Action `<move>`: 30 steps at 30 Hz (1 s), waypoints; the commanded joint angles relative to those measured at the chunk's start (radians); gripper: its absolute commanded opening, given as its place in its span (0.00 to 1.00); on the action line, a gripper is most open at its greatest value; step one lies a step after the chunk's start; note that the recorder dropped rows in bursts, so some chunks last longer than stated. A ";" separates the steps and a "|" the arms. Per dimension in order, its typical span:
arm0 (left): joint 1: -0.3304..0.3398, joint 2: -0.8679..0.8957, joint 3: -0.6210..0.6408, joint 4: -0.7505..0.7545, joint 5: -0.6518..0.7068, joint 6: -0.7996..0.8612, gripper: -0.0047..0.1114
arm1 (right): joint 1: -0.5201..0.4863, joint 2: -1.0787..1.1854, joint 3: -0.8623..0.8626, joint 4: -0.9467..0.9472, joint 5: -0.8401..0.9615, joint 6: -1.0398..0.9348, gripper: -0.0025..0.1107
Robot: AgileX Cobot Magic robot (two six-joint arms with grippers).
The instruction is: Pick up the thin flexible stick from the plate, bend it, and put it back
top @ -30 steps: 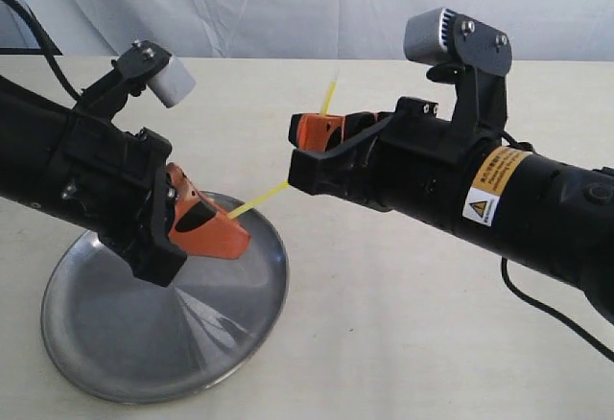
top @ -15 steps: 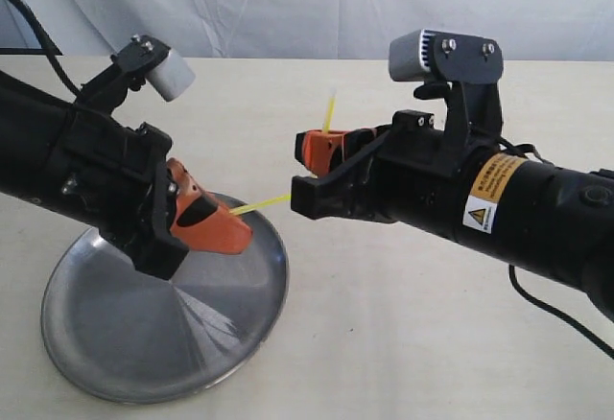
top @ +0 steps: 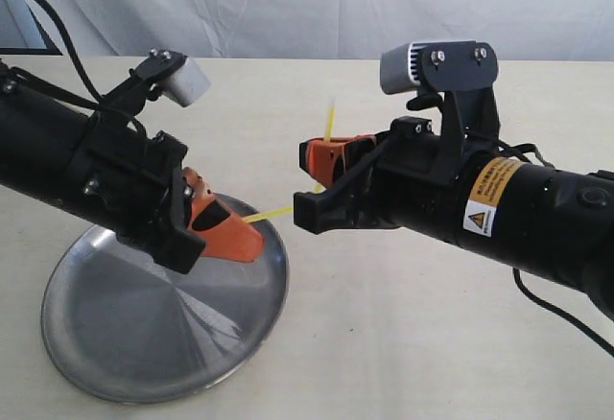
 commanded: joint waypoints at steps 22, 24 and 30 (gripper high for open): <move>-0.002 0.018 -0.021 -0.195 -0.091 0.034 0.04 | 0.026 0.007 0.003 -0.100 0.097 -0.054 0.01; -0.002 0.018 -0.021 -0.195 -0.108 0.034 0.04 | 0.044 0.007 0.003 -0.114 0.097 -0.054 0.01; -0.002 0.018 -0.021 -0.195 -0.113 0.034 0.04 | 0.055 0.009 0.003 -0.114 0.124 -0.054 0.01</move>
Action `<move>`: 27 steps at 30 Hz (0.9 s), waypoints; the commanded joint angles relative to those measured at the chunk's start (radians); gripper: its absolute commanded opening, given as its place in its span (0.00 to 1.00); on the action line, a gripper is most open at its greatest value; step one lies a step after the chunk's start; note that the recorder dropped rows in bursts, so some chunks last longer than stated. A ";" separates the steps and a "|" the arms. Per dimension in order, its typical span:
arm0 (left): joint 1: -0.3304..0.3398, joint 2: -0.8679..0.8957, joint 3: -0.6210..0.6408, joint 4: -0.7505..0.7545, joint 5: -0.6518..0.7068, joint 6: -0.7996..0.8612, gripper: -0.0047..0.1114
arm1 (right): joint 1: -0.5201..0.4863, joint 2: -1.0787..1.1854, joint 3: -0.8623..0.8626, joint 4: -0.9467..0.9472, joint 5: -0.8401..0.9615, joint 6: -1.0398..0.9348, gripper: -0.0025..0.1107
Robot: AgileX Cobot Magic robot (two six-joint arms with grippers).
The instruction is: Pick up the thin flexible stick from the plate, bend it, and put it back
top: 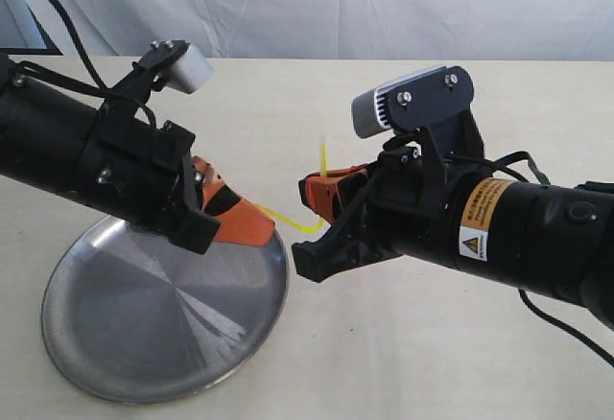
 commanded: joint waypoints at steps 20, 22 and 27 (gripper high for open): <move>-0.002 0.050 -0.021 -0.128 -0.088 0.031 0.04 | 0.027 0.018 0.003 -0.043 0.029 -0.004 0.01; -0.002 0.057 -0.021 -0.146 -0.077 0.039 0.04 | 0.027 0.018 0.003 -0.043 0.029 -0.004 0.01; -0.002 0.057 -0.021 -0.161 -0.067 0.059 0.04 | 0.027 0.020 0.003 -0.045 0.039 -0.004 0.01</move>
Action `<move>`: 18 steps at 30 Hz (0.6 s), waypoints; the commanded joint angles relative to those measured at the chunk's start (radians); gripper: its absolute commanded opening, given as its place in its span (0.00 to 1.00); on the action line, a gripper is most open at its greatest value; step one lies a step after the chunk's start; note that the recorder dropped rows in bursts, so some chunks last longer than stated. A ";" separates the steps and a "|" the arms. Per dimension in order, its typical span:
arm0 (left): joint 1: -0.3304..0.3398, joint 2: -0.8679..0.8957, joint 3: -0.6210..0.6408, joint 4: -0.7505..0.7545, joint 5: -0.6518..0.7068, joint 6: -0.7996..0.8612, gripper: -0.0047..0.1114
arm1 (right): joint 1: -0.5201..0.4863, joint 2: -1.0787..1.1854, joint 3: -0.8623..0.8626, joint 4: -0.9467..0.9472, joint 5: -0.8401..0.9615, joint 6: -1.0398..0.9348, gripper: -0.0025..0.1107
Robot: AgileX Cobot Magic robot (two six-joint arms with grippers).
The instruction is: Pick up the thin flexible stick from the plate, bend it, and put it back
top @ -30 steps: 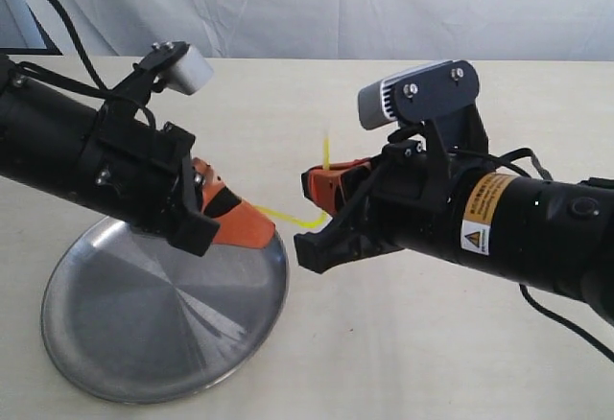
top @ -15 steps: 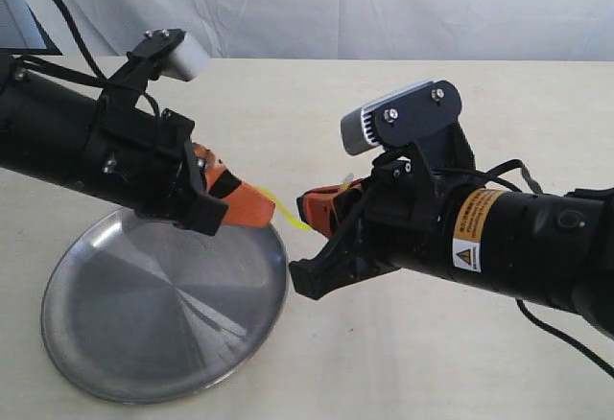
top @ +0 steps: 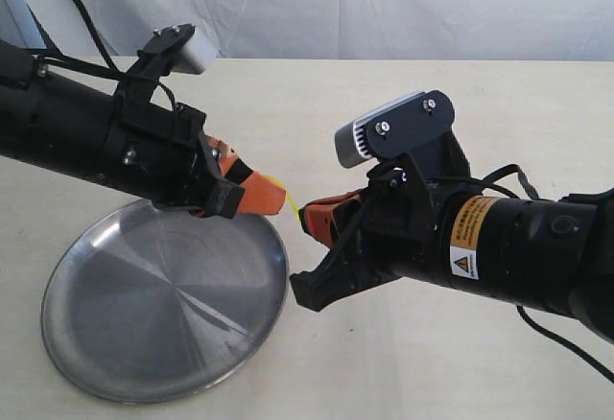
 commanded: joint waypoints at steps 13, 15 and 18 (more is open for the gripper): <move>-0.002 0.003 -0.011 -0.068 0.038 0.009 0.04 | 0.010 0.002 0.001 -0.018 0.006 -0.001 0.01; -0.002 0.003 -0.011 -0.068 0.040 0.009 0.04 | 0.010 0.002 0.001 -0.018 0.008 -0.001 0.01; -0.002 0.003 -0.011 -0.068 0.044 0.009 0.04 | 0.010 0.002 0.001 -0.018 0.015 -0.001 0.01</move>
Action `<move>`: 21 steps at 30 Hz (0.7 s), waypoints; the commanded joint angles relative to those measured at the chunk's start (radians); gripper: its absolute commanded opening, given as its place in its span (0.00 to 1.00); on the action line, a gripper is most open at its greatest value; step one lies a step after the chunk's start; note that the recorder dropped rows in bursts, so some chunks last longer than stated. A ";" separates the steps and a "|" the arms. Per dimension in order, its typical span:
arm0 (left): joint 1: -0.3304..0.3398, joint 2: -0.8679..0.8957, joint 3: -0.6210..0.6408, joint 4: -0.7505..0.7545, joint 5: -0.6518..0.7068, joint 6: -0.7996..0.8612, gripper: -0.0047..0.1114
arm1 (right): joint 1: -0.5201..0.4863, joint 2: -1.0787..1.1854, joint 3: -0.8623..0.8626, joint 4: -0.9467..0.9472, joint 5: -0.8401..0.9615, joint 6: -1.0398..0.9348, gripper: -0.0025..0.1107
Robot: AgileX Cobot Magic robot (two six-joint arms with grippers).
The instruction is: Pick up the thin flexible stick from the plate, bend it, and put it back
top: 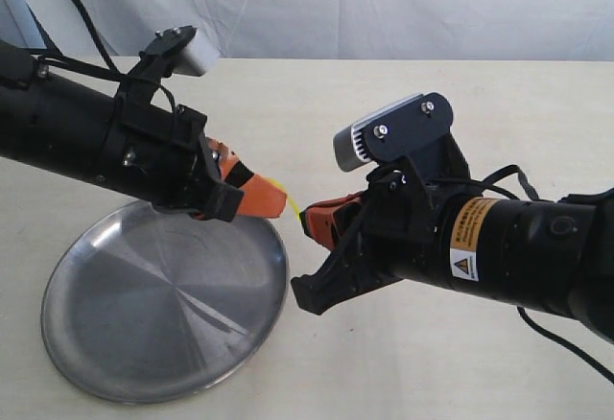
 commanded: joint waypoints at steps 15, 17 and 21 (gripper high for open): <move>-0.002 0.003 -0.011 -0.067 0.045 0.008 0.04 | 0.010 0.002 0.001 -0.010 0.015 0.004 0.01; -0.002 0.003 -0.011 -0.072 0.052 0.016 0.04 | 0.010 0.002 0.001 -0.010 0.015 0.004 0.01; -0.002 0.003 -0.011 -0.079 0.053 0.021 0.04 | 0.010 0.002 0.001 -0.010 0.015 0.006 0.01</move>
